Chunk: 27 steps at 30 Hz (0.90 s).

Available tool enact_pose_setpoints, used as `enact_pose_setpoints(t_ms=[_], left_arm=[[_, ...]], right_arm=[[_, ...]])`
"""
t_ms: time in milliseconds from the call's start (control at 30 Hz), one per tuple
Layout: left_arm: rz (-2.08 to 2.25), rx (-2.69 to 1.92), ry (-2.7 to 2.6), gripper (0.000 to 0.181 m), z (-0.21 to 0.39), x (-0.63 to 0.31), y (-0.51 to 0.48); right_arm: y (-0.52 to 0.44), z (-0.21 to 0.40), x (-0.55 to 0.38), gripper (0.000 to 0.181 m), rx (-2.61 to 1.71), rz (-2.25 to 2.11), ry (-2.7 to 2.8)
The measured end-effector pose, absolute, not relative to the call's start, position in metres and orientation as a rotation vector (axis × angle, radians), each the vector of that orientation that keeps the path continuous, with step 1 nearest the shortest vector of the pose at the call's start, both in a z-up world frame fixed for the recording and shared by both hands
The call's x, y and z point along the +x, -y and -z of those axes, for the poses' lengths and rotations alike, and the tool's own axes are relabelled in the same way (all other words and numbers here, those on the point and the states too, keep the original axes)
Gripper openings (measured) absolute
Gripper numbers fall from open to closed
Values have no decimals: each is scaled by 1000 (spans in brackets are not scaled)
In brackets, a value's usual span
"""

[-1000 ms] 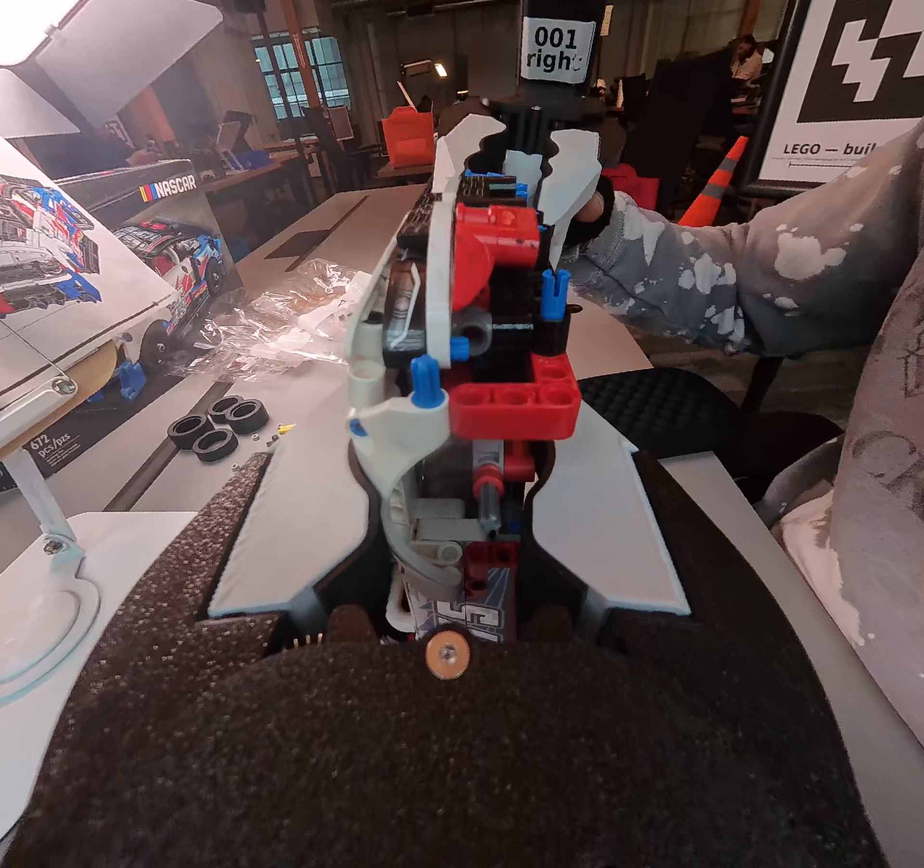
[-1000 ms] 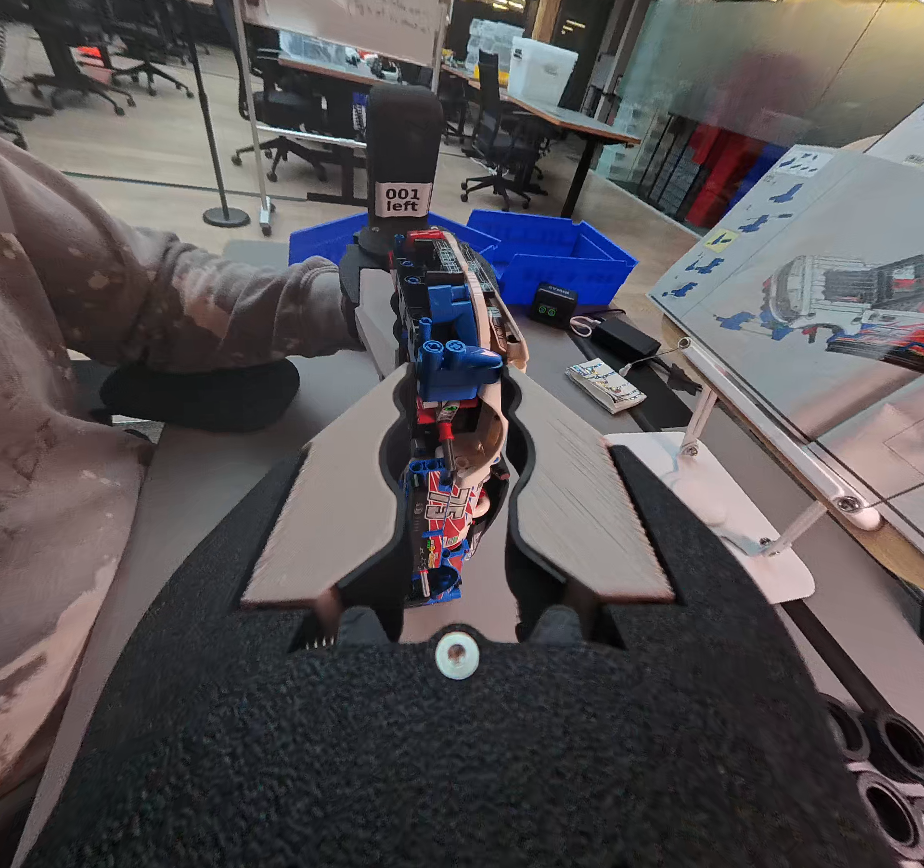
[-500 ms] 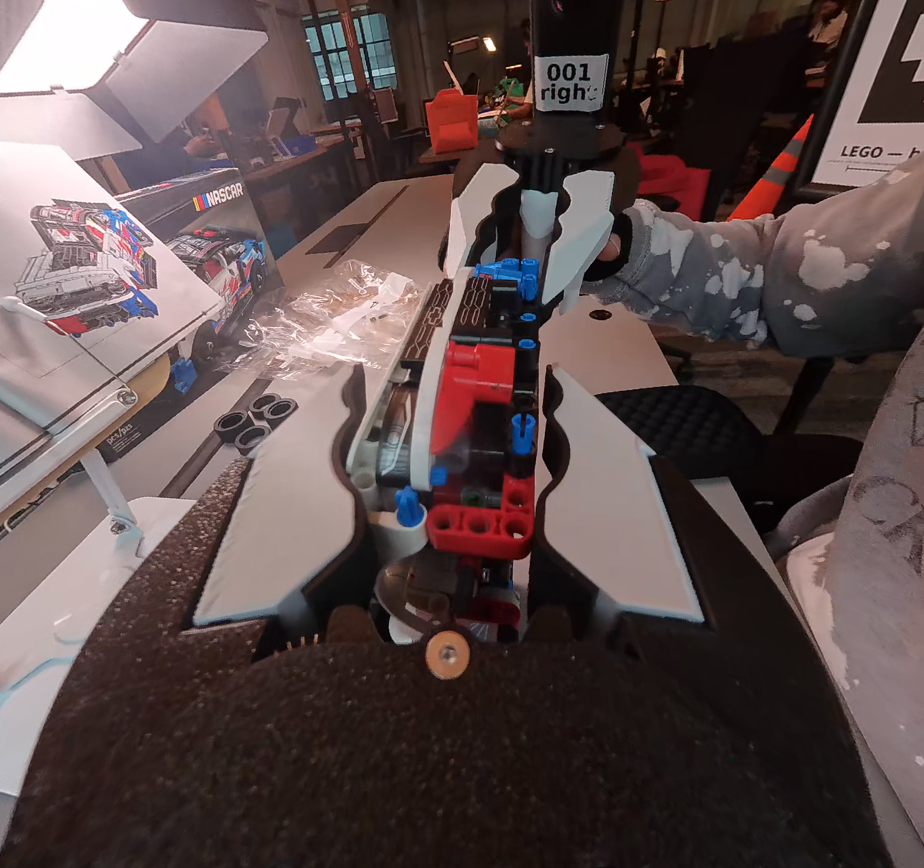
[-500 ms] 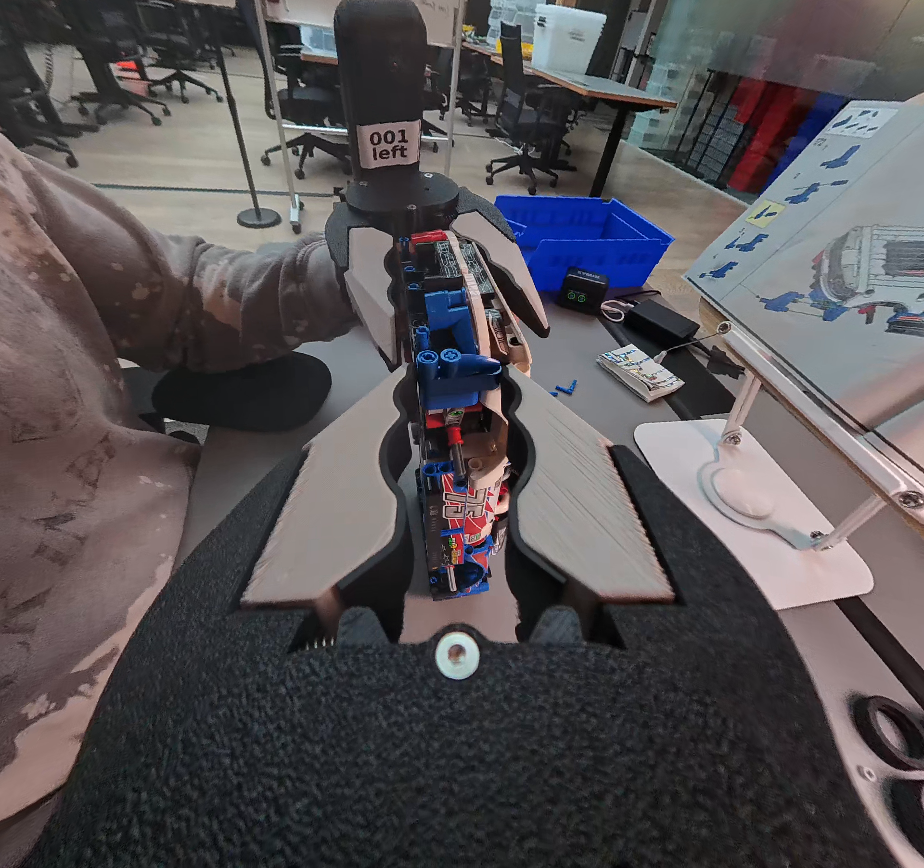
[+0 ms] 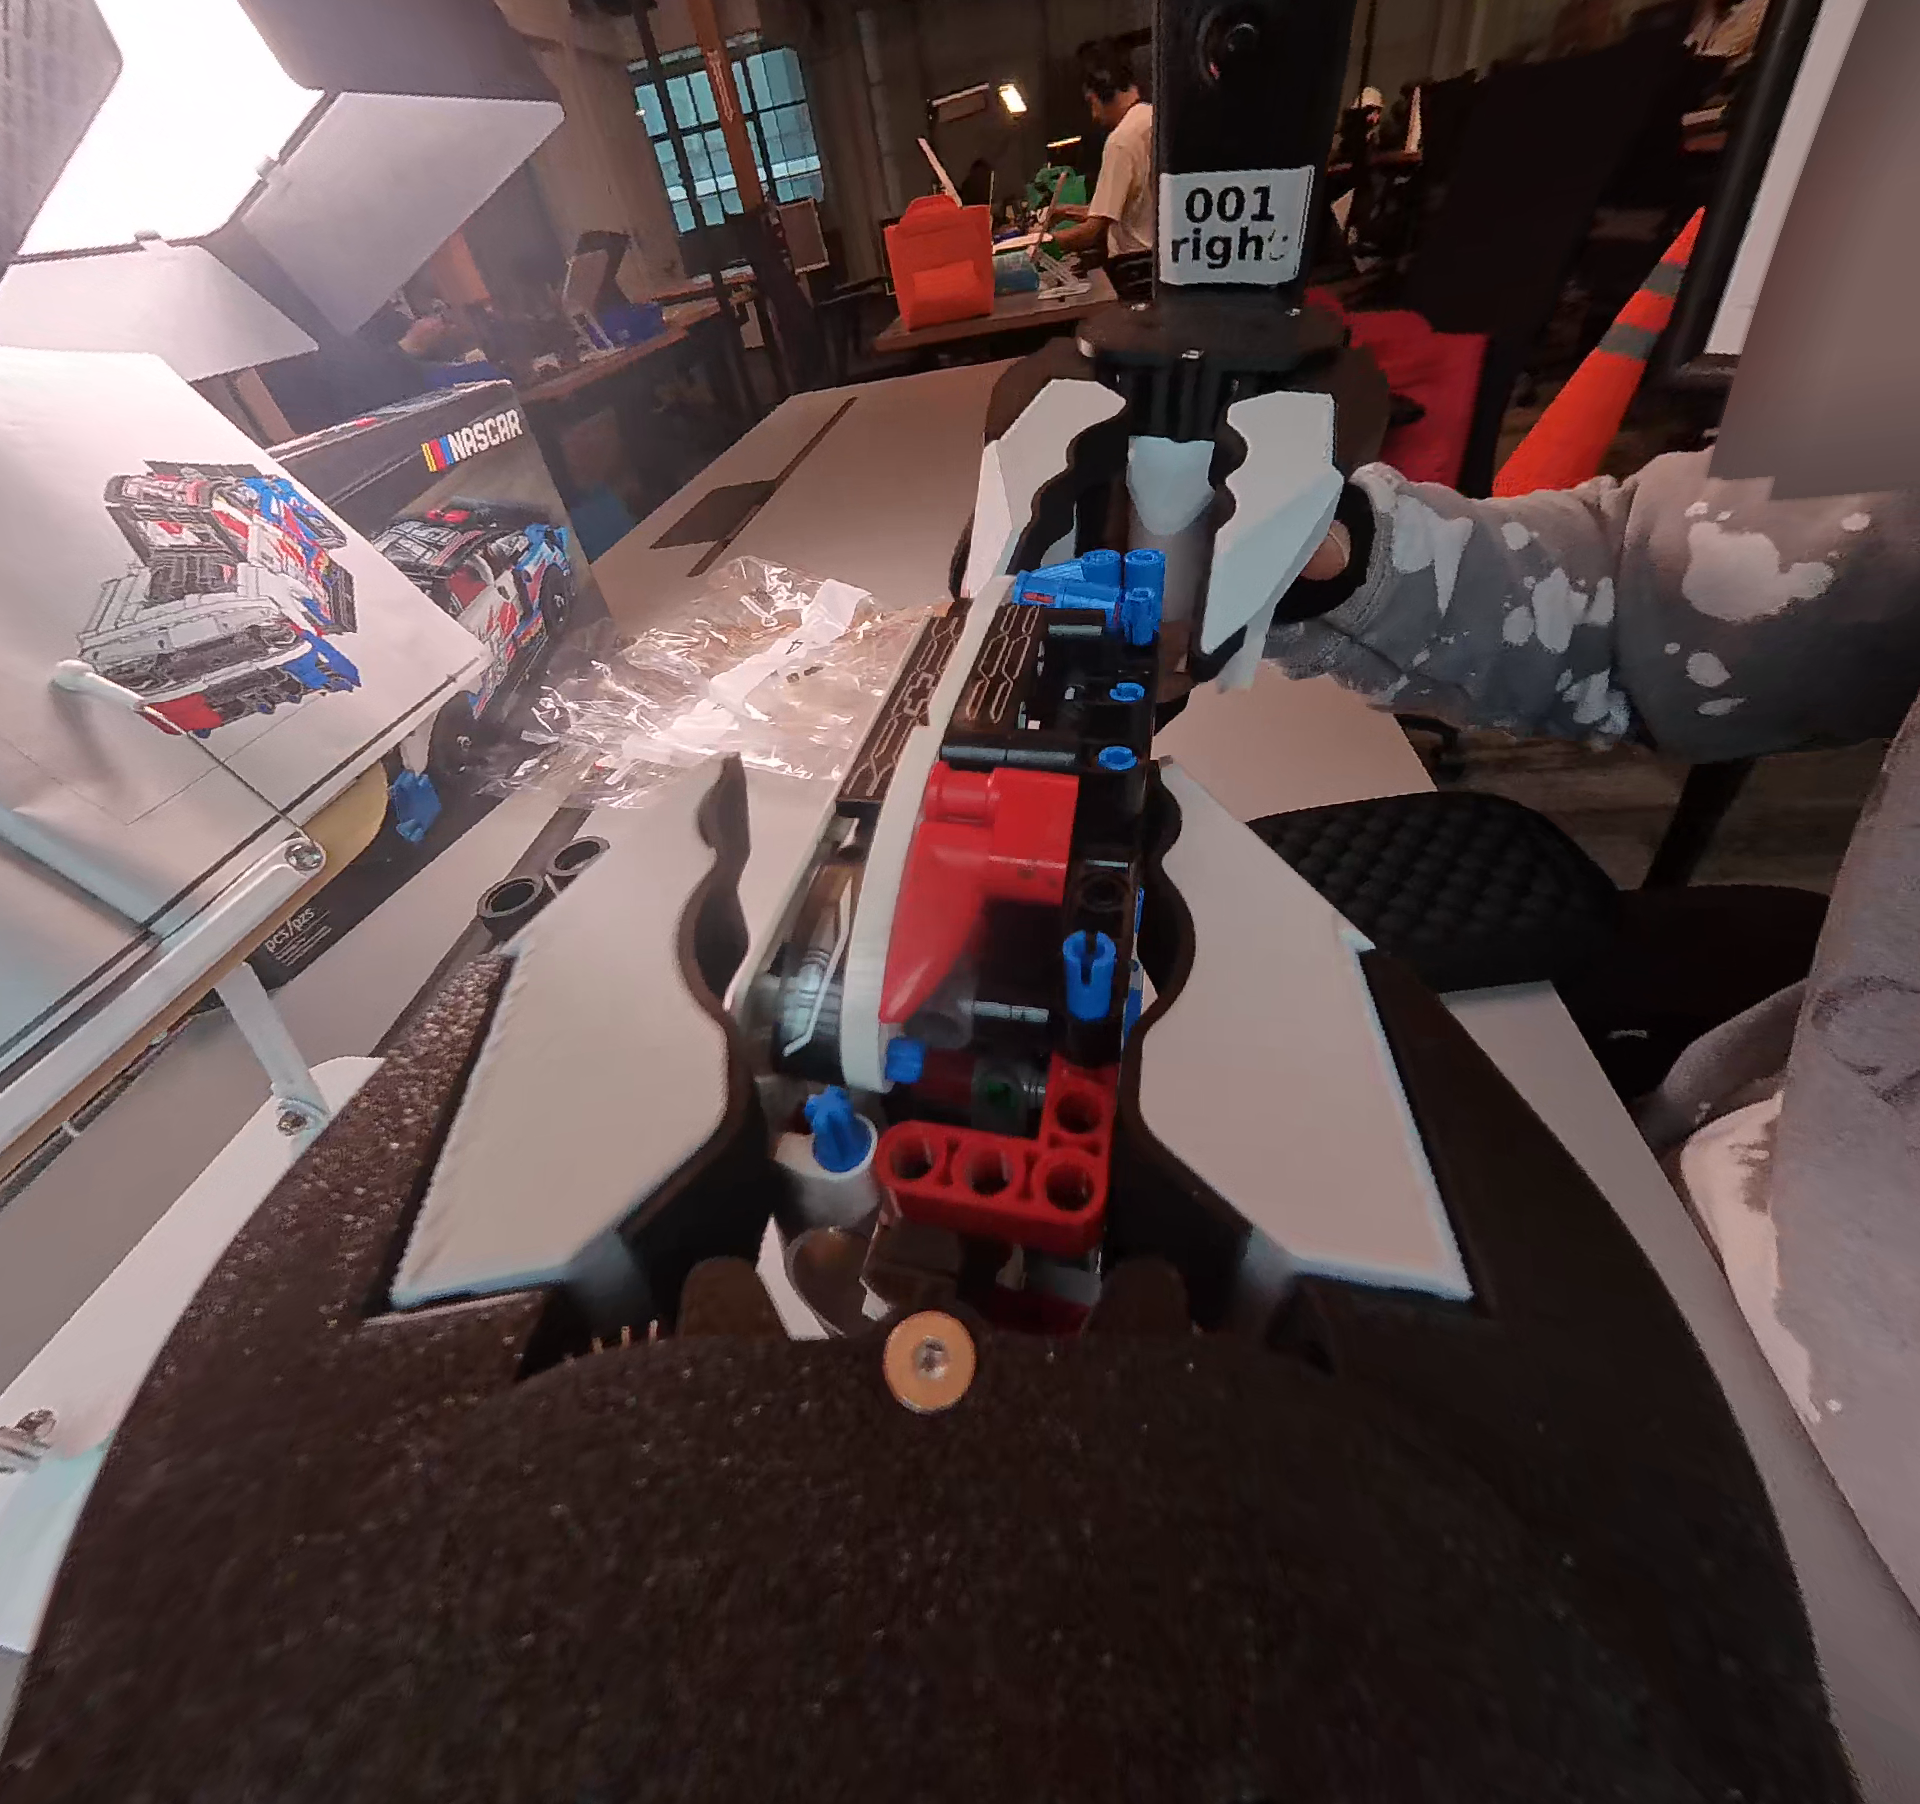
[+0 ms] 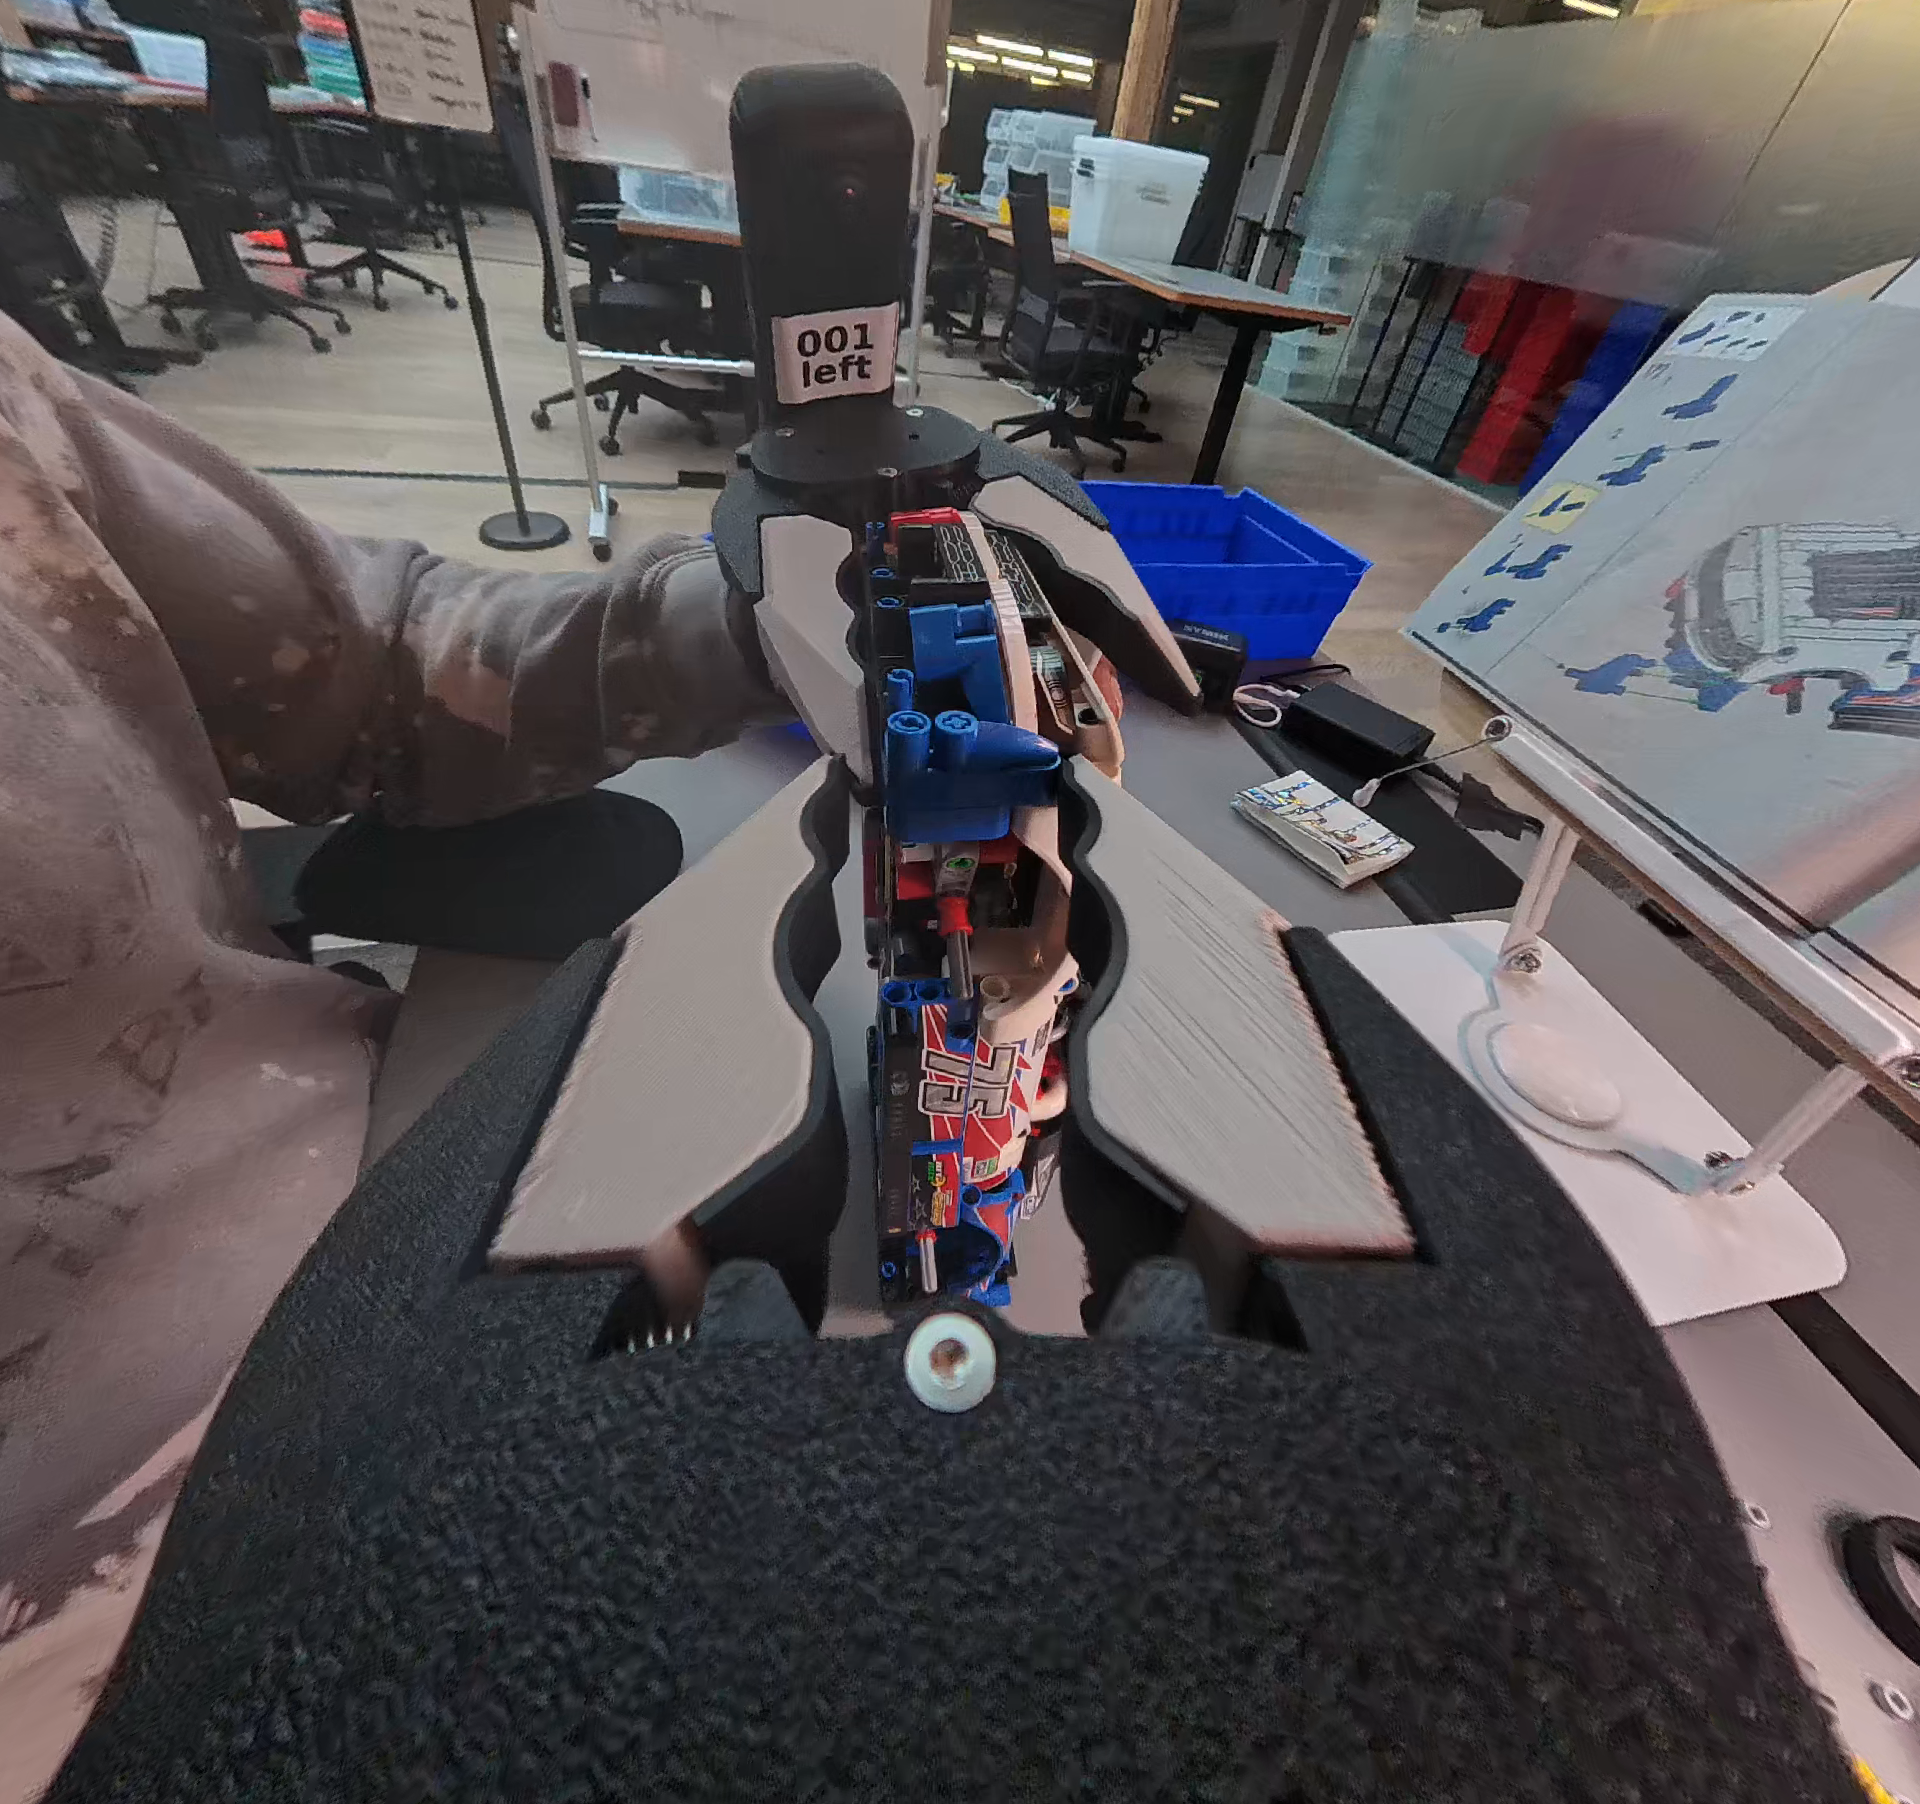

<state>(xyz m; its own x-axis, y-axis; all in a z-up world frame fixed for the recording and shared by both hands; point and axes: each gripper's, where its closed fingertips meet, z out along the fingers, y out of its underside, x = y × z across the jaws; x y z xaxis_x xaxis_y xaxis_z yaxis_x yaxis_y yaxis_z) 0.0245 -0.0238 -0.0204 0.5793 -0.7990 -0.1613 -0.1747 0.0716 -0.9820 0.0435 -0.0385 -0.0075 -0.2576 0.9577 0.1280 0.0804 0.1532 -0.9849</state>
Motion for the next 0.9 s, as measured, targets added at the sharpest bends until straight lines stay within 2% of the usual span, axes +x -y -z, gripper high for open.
enact_pose_setpoints(t_ms=[67, 333, 900], left_arm=[[586, -1453, -891, 75, 20, 25, 24], [676, -1510, -845, 76, 19, 29, 24], [549, -1641, -904, 66, 39, 36, 26]], right_arm=[[36, 7, 43, 32, -1040, -1255, 1491], [35, 7, 46, 31, -1078, -1283, 1455], [37, -13, 55, 29, -941, -1531, 1254]])
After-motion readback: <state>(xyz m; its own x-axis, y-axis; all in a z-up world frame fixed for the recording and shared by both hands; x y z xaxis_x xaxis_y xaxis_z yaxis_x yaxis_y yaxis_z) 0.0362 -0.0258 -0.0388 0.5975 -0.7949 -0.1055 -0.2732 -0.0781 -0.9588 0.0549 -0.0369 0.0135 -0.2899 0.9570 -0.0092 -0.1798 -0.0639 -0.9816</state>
